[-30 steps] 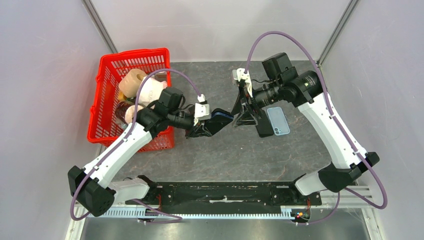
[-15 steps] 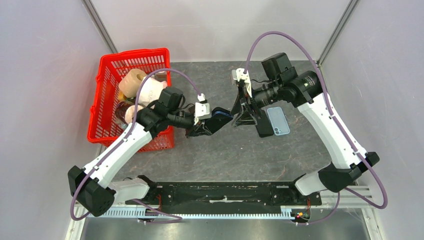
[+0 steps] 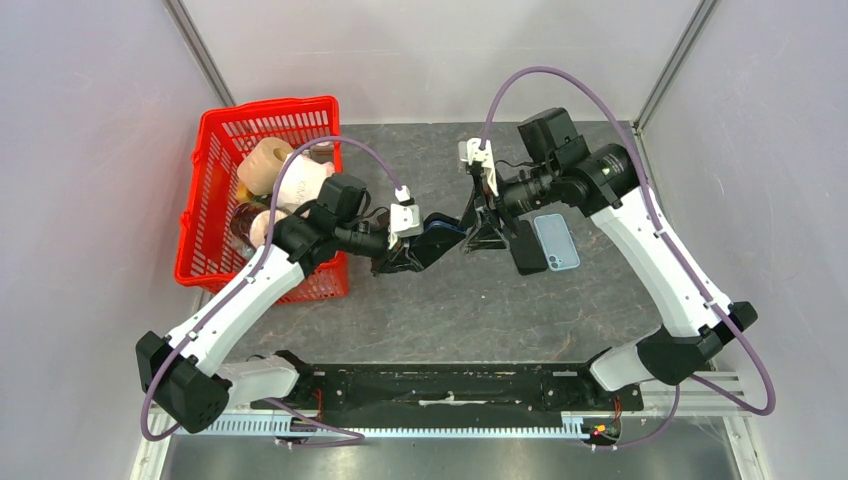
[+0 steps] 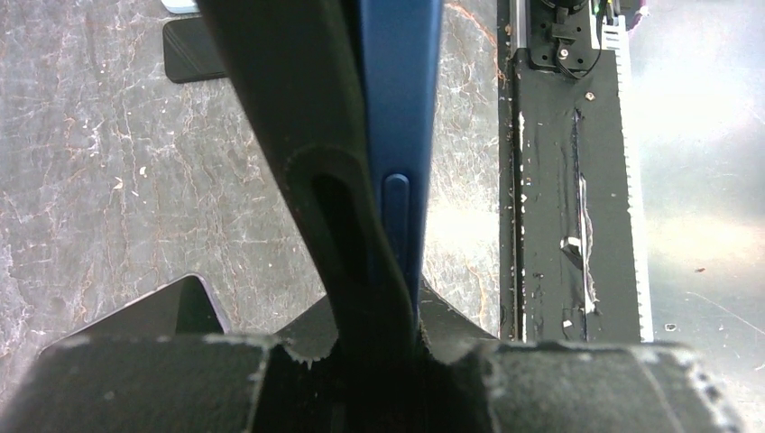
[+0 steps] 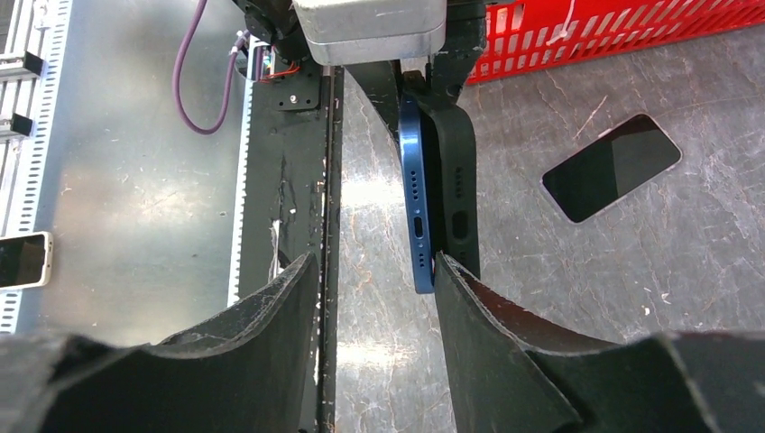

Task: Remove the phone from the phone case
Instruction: Remove the phone case from the phone.

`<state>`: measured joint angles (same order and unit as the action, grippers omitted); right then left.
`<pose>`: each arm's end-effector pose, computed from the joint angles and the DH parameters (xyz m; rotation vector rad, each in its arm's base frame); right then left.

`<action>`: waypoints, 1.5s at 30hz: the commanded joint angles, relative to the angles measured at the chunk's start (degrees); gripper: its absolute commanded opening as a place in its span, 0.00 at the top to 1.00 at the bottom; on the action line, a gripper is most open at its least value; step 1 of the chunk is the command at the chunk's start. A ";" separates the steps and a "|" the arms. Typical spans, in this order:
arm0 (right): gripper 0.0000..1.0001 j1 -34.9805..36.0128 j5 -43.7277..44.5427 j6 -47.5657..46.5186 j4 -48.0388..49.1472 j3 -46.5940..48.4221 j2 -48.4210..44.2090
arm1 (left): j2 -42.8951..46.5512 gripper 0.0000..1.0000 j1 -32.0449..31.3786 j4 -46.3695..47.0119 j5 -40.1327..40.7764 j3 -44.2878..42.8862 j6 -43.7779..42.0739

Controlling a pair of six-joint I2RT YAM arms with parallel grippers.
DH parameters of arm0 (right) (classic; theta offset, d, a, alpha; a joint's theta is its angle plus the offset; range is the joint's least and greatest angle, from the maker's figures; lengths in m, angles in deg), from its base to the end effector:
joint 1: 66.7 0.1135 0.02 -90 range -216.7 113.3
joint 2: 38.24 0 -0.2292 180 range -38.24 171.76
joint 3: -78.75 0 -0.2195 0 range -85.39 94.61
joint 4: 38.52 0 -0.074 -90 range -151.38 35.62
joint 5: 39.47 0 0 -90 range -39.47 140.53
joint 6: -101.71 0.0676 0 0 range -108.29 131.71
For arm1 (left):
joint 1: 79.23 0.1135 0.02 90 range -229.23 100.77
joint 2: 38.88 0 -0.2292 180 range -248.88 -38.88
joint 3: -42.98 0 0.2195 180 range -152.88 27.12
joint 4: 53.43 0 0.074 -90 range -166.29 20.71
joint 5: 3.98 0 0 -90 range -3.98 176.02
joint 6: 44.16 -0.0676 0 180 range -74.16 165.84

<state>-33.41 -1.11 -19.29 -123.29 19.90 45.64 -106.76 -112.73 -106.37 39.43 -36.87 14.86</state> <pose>0.1787 0.1807 0.3888 -1.5260 1.6478 1.0849 0.1725 -0.1731 0.2924 1.4977 1.5866 -0.9431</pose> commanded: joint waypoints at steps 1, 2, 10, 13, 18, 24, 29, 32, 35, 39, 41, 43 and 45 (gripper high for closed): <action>0.43 1.29 1.96 1.06 3.16 -2.37 0.36 | 1.03 0.98 0.01 7.49 -3.26 -1.10 4.50; 0.43 1.43 2.13 1.11 3.49 -3.01 0.54 | 1.03 0.98 0.01 8.03 -3.39 -1.18 5.22; 0.48 3.03 1.66 2.93 7.94 -7.09 2.99 | 0.74 0.98 -0.51 13.49 -4.49 -1.14 11.67; 0.63 3.68 1.03 3.09 8.01 -7.09 4.73 | 0.42 0.98 -0.61 16.24 -4.23 -0.58 14.22; 1.00 3.62 4.68 1.73 7.69 -7.67 4.09 | 1.32 0.98 0.22 19.06 -2.89 1.10 16.23; 1.00 2.82 10.27 -0.18 7.57 -10.88 -1.28 | 2.81 0.54 2.93 16.48 -8.06 0.09 17.58; 1.00 2.82 10.96 -2.14 7.40 -13.99 -3.90 | 3.62 0.45 3.17 16.50 -6.96 -4.34 25.07; 1.00 2.81 10.76 -3.73 7.47 -15.35 -4.36 | 2.83 0.44 3.17 17.83 -3.71 -6.85 29.03; 1.00 2.88 10.68 -4.14 7.50 -15.22 -4.25 | 1.05 0.44 3.17 21.98 0.32 -6.91 37.08; 1.00 2.89 10.33 -4.20 7.39 -14.35 -3.85 | -1.69 0.43 3.08 26.73 1.62 -5.51 43.54; 1.00 2.91 10.09 -4.16 7.30 -13.99 -3.56 | -2.71 0.42 3.06 28.48 1.50 -4.87 45.84; 1.00 2.89 9.98 -4.10 7.12 -13.75 -3.38 | -3.52 0.42 3.00 30.77 0.91 -4.03 48.39; 1.00 2.91 9.85 -4.01 7.07 -13.63 -3.12 | -4.09 0.42 2.85 32.15 0.68 -3.54 50.05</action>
<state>-30.65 10.71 -22.68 -117.69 3.97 43.96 -110.00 -109.62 -80.71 39.87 -41.26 56.30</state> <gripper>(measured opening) 0.092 0.577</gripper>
